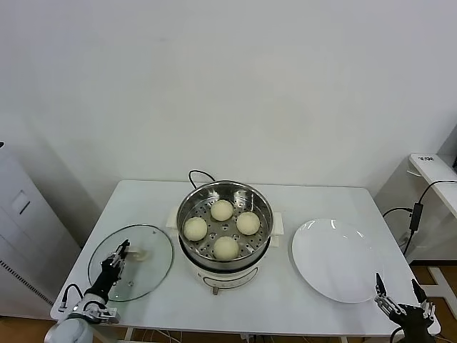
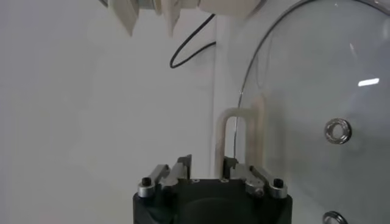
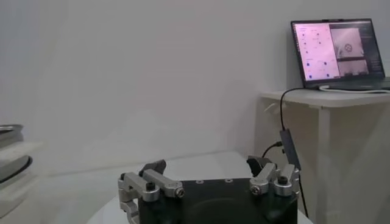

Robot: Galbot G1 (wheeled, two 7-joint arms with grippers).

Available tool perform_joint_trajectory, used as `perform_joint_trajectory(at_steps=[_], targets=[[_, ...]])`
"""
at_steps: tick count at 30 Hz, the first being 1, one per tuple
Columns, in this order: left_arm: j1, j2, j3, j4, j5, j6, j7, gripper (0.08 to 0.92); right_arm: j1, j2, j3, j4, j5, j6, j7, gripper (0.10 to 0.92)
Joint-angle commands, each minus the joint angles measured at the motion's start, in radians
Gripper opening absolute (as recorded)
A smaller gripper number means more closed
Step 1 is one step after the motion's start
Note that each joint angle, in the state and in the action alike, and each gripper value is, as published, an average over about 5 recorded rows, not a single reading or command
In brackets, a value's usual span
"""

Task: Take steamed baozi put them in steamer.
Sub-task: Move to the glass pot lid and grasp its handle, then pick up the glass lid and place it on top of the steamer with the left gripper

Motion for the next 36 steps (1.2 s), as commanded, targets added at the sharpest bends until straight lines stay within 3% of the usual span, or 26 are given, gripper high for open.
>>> perform_joint_trajectory(at_steps=[1, 5, 10, 14, 19, 23, 26, 31, 36], targets=[[0.024, 0.033, -0.015, -0.093, -0.071, 0.0, -0.018, 0.163, 0.001, -0.001, 0.002, 0.003, 0.0, 0.001, 0.002, 0.823], [0.058, 0.11, -0.042, -0.198, -0.151, 0.018, 0.024, 0.122, 0.011, -0.005, 0.001, 0.006, -0.001, -0.003, 0.002, 0.823], [0.072, 0.26, -0.074, -0.292, -0.347, 0.101, 0.134, 0.121, 0.029, -0.011, 0.0, 0.011, 0.001, -0.019, 0.001, 0.823], [0.075, 0.376, -0.048, -0.389, -0.522, 0.254, 0.237, 0.121, 0.039, -0.029, 0.012, 0.007, 0.026, -0.061, -0.012, 0.823], [0.097, 0.448, 0.096, -0.62, -0.598, 0.472, 0.325, 0.121, 0.045, -0.074, 0.05, -0.018, 0.069, -0.105, -0.07, 0.823], [0.065, 0.448, 0.331, -0.76, -0.539, 0.642, 0.334, 0.121, 0.057, -0.082, 0.072, -0.023, 0.066, -0.123, -0.085, 0.823], [0.022, 0.408, 0.516, -0.816, -0.438, 0.78, 0.357, 0.121, 0.056, -0.07, 0.077, -0.021, 0.053, -0.131, -0.086, 0.823], [-0.063, 0.319, 0.757, -0.791, -0.277, 0.894, 0.399, 0.121, 0.041, -0.044, 0.088, -0.025, 0.032, -0.133, -0.086, 0.823], [-0.131, 0.256, 0.874, -0.727, -0.202, 0.934, 0.404, 0.121, 0.028, -0.023, 0.106, -0.029, 0.021, -0.13, -0.088, 0.823]])
